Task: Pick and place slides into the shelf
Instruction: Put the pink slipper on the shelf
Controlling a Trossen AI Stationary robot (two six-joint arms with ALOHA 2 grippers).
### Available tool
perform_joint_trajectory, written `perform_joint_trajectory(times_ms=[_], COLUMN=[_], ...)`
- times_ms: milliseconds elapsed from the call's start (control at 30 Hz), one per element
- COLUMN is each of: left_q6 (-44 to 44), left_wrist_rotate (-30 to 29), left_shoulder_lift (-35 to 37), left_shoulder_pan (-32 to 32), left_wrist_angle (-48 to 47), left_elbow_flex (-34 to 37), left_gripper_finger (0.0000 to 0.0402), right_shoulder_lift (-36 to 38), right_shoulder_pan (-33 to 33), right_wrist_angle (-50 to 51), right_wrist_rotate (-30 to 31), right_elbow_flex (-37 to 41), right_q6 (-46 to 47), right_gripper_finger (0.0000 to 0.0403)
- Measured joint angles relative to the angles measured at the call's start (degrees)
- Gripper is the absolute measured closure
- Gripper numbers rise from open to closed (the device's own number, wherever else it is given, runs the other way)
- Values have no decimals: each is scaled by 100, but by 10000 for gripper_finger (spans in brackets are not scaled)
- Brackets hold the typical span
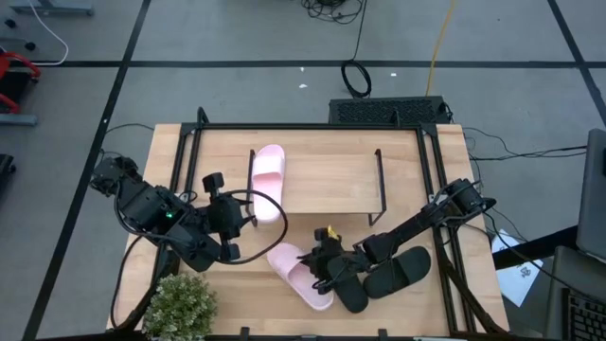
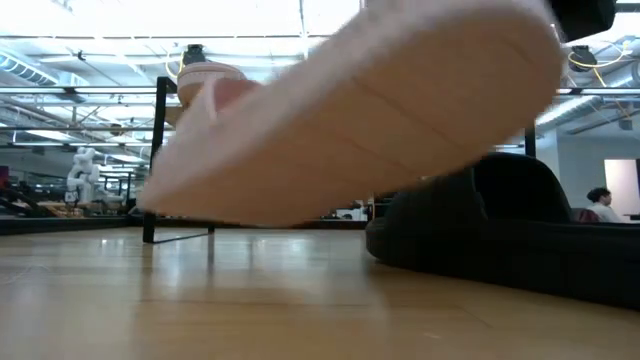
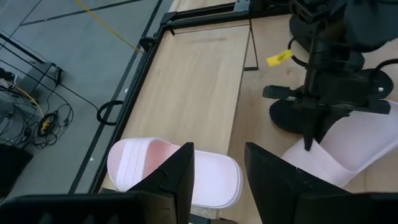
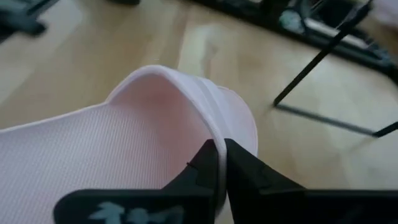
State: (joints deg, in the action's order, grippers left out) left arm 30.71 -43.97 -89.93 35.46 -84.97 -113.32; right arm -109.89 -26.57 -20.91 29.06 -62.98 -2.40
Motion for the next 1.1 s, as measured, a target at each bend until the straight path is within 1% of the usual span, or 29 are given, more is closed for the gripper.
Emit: perform_joint_trajectory(times_ms=[133, 233, 333, 500, 700, 833, 1100], left_q6=[-1, -1, -1, 0, 1, 31, 102], left_wrist_rotate=[26, 26, 28, 31, 42, 44, 55], left_shoulder_lift=[0, 0, 0, 0, 0, 0, 0], left_shoulder_pan=[3, -2, -2, -2, -2, -2, -2], left_wrist_angle=[0, 0, 0, -2, -2, -2, 0], left_elbow_flex=[0, 0, 0, 0, 0, 0, 0], left_gripper_finger=[261, 261, 261, 261, 261, 261, 261], right_shoulder_lift=[0, 0, 0, 0, 0, 0, 96], right_shoulder_pan=[2, -41, -127, -369, -607, -677, -893], right_wrist_angle=[-426, -448, -135, 642, 1355, 1524, 1502], right_wrist_rotate=[311, 743, 1386, 2479, 3230, 3827, 3842], right_elbow_flex=[0, -83, -379, -1158, -1894, -2179, -2371], right_q6=[-25, -101, -418, -924, -1238, -1513, -1350], right_gripper_finger=[399, 400, 400, 401, 402, 402, 402])
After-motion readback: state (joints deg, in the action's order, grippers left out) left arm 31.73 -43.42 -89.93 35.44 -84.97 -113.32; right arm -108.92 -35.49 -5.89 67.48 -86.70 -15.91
